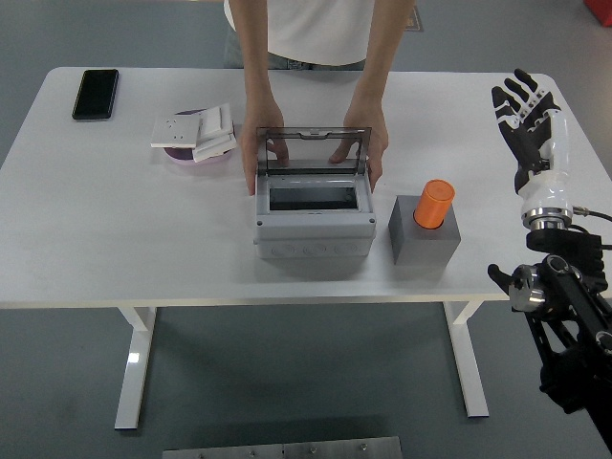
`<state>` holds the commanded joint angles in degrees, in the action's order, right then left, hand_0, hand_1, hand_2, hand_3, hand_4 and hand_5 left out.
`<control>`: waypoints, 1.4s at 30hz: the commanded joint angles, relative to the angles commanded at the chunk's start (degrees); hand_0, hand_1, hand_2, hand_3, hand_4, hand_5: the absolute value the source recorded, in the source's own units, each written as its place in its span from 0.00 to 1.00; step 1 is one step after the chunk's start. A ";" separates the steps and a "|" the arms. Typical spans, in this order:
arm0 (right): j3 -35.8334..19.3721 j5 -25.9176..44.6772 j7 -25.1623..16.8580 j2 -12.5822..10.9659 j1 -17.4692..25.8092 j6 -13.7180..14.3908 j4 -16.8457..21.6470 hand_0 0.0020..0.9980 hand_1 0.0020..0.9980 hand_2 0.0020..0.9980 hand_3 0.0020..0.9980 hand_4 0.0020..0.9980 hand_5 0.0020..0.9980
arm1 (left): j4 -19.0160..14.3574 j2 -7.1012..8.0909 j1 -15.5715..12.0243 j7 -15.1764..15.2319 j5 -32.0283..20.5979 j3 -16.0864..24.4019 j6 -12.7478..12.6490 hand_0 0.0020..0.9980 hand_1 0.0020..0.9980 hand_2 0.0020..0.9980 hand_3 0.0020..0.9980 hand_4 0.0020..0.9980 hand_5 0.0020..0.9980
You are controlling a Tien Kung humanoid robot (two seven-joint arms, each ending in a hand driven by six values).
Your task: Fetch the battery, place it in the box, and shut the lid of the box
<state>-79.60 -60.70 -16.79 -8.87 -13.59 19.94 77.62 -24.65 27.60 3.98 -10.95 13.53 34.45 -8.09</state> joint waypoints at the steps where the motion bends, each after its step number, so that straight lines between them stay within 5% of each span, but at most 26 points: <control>1: 0.02 -0.11 0.01 -0.01 0.01 0.07 0.02 0.81 0.75 0.74 0.78 0.86 0.35 | 0.00 0.00 0.00 0.00 -0.01 -0.01 0.00 0.64 0.74 0.59 0.53 0.42 0.00; 22: 0.07 -1.46 -0.61 -0.05 -0.12 1.50 0.67 0.78 0.72 0.71 0.76 0.89 0.39 | -0.10 0.07 0.29 -0.43 0.91 0.40 0.12 0.64 0.74 0.59 0.53 0.42 0.00; 36: -2.89 -2.19 -1.25 -0.15 1.76 2.60 2.61 0.77 0.71 0.69 0.75 0.89 0.39 | -0.15 2.36 3.10 -2.48 6.66 2.64 1.34 0.64 0.74 0.59 0.53 0.42 0.00; 42: -1.49 -1.38 -2.48 0.04 2.25 3.19 1.58 0.76 0.69 0.68 0.75 0.90 0.39 | -0.10 1.67 1.96 -1.55 4.58 1.59 1.01 0.64 0.74 0.59 0.53 0.42 0.00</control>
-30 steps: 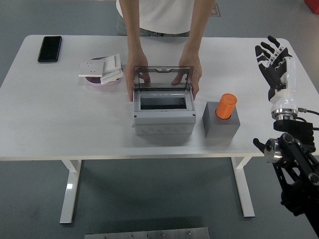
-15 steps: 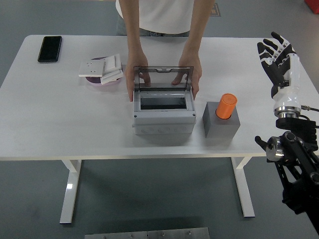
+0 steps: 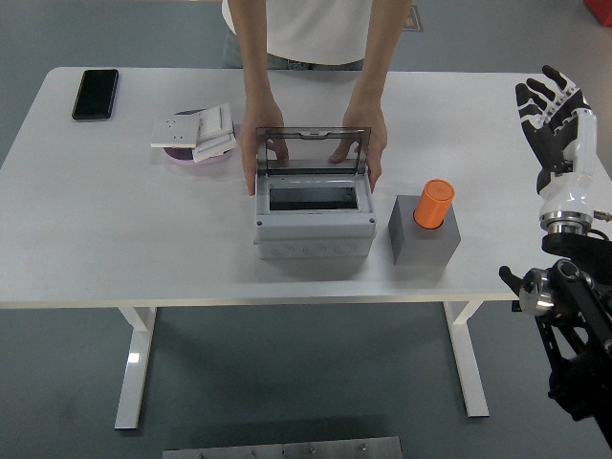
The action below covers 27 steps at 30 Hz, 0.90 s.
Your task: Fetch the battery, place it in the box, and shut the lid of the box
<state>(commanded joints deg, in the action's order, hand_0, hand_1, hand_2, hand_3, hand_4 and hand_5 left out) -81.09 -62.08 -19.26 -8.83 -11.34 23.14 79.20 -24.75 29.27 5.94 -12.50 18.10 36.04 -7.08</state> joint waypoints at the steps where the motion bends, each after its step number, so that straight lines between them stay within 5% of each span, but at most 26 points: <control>1: 0.37 0.14 -0.20 0.14 -0.03 0.09 -0.31 0.76 0.69 0.68 0.75 0.90 0.39 | 0.01 -0.18 -0.17 0.14 -0.36 -0.16 -0.06 0.64 0.74 0.59 0.53 0.42 0.00; 27: 8.03 -3.68 -3.10 2.67 -2.48 5.35 -8.75 0.72 0.63 0.61 0.70 0.89 0.39 | 0.17 -0.89 -0.30 1.37 -2.78 -1.57 -0.04 0.64 0.74 0.59 0.53 0.42 0.00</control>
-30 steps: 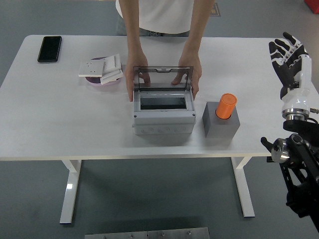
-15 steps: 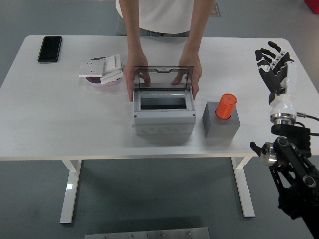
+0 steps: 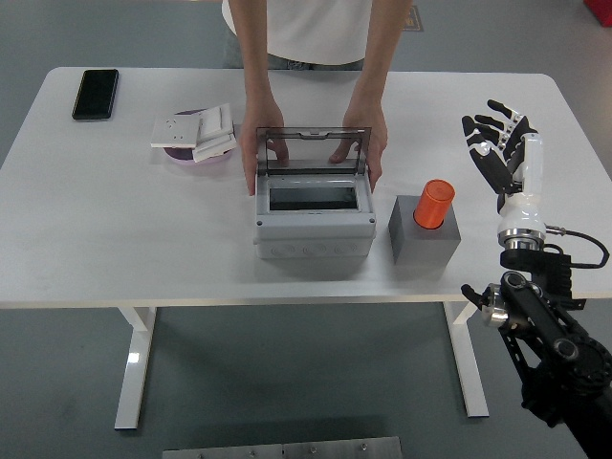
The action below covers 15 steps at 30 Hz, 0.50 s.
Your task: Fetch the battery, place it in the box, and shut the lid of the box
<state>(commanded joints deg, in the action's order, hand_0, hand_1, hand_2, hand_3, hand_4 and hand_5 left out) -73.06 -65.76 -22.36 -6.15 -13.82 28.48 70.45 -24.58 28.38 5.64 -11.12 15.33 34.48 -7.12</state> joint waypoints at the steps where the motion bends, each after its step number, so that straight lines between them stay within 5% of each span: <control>1: 0.22 0.01 -0.09 0.07 0.01 0.05 -0.21 0.72 0.63 0.61 0.70 0.89 0.39 | -0.01 -0.07 -0.08 0.02 -0.06 -0.05 0.00 0.64 0.74 0.59 0.53 0.42 0.00; 15: 4.23 0.77 -0.95 1.20 0.46 0.43 -1.95 0.72 0.64 0.62 0.70 0.87 0.36 | -0.09 -0.73 -0.82 -0.05 -0.53 -0.26 -0.07 0.64 0.74 0.59 0.53 0.42 0.00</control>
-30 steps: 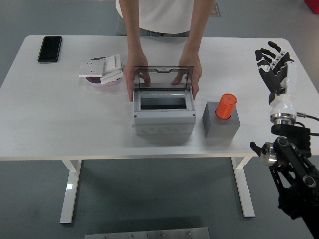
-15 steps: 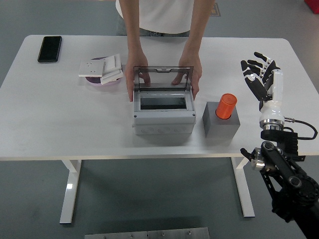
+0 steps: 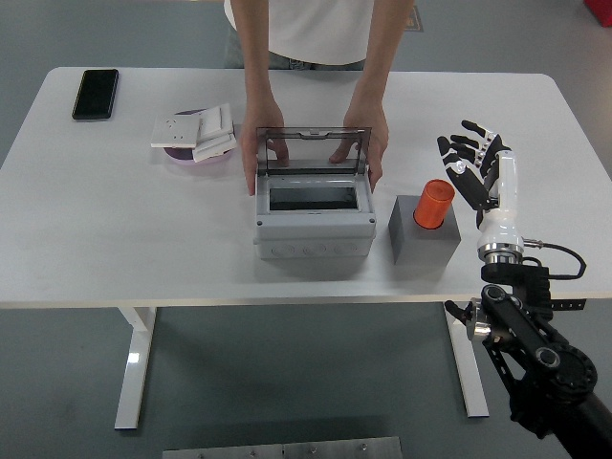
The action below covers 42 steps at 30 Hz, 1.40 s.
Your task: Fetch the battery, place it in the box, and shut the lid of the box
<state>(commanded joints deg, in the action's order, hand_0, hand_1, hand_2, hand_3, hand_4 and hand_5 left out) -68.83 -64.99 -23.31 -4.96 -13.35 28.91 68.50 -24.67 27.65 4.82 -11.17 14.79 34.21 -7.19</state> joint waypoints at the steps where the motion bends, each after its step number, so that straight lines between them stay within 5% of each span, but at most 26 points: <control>1: 0.35 -0.06 0.04 0.05 0.01 0.01 -0.09 0.72 0.64 0.62 0.70 0.87 0.36 | 0.00 -0.04 -0.04 -0.01 -0.02 -0.01 0.01 0.64 0.74 0.59 0.53 0.42 0.00; 34: 3.83 -3.01 2.41 0.01 -0.40 -1.32 -5.35 0.78 0.73 0.72 0.80 0.86 0.31 | -0.02 -0.37 0.01 -0.39 1.53 0.23 0.51 0.64 0.74 0.59 0.53 0.42 0.00; 35: 3.96 -3.07 2.42 0.00 -0.39 -1.24 -5.50 0.75 0.74 0.72 0.80 0.86 0.25 | -0.02 -0.38 0.01 -0.40 1.59 0.21 0.54 0.64 0.74 0.59 0.53 0.42 0.00; 40: 4.73 -2.85 1.70 0.08 -0.31 -0.08 -6.39 0.75 0.74 0.72 0.80 0.86 0.25 | -0.02 -0.32 0.04 -0.52 1.90 0.35 0.59 0.64 0.74 0.59 0.53 0.42 0.00; 41: 4.97 -2.78 1.57 0.10 -0.31 0.20 -6.54 0.74 0.77 0.74 0.82 0.83 0.07 | -0.02 -0.29 0.05 -0.55 1.98 0.40 0.58 0.64 0.74 0.59 0.53 0.42 0.00; 42: 5.19 -2.71 1.48 0.11 -0.31 0.41 -6.65 0.74 0.77 0.74 0.82 0.83 0.07 | -0.02 -0.28 0.05 -0.58 2.04 0.44 0.57 0.64 0.74 0.59 0.53 0.42 0.00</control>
<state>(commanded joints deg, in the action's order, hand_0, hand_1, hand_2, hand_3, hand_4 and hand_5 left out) -63.64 -67.70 -21.84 -4.85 -13.66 29.32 61.85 -24.70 27.37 4.88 -11.75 16.83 34.65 -6.63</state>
